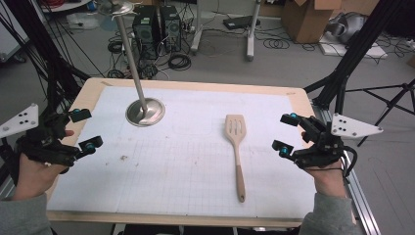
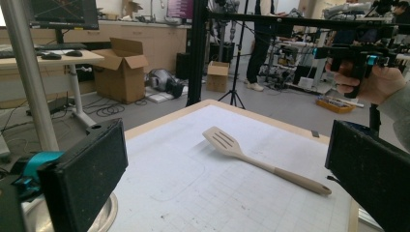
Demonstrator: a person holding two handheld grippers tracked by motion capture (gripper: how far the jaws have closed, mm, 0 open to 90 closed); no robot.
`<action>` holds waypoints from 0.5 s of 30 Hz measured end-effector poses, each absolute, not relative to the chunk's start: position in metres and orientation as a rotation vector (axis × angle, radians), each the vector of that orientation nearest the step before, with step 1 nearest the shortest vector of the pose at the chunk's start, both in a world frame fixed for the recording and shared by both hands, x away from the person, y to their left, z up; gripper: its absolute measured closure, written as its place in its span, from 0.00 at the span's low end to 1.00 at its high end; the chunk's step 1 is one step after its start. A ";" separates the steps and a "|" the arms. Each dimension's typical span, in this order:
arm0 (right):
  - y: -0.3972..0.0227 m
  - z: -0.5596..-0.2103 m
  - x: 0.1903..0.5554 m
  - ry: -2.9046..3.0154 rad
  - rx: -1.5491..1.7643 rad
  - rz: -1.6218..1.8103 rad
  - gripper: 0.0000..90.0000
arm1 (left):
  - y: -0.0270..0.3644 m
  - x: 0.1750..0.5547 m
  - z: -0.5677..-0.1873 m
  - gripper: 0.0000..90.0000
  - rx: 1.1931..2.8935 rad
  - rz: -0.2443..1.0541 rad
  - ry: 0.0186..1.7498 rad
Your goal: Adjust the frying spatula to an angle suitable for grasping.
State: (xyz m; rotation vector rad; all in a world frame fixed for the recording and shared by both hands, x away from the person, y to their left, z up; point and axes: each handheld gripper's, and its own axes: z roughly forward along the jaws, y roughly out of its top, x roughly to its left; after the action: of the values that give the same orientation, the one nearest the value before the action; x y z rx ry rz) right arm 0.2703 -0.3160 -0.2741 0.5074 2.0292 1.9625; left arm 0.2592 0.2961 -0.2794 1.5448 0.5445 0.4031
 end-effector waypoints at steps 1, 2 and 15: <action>-0.316 -0.274 0.271 2.030 0.514 1.970 0.15 | 0.297 0.259 -0.279 0.02 1.542 0.405 0.547; -0.317 -0.274 0.272 2.026 0.515 1.971 0.15 | 0.297 0.259 -0.279 0.02 1.538 0.406 0.550; -0.312 -0.286 0.282 2.007 0.668 1.957 0.15 | 0.297 0.256 -0.280 0.02 1.543 0.406 0.550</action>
State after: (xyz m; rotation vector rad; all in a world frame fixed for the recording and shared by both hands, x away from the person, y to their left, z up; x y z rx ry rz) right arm 0.2817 -0.3122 -0.2856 0.6680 2.0074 1.9574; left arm 0.2558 0.2967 -0.2800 1.5434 0.5503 0.4062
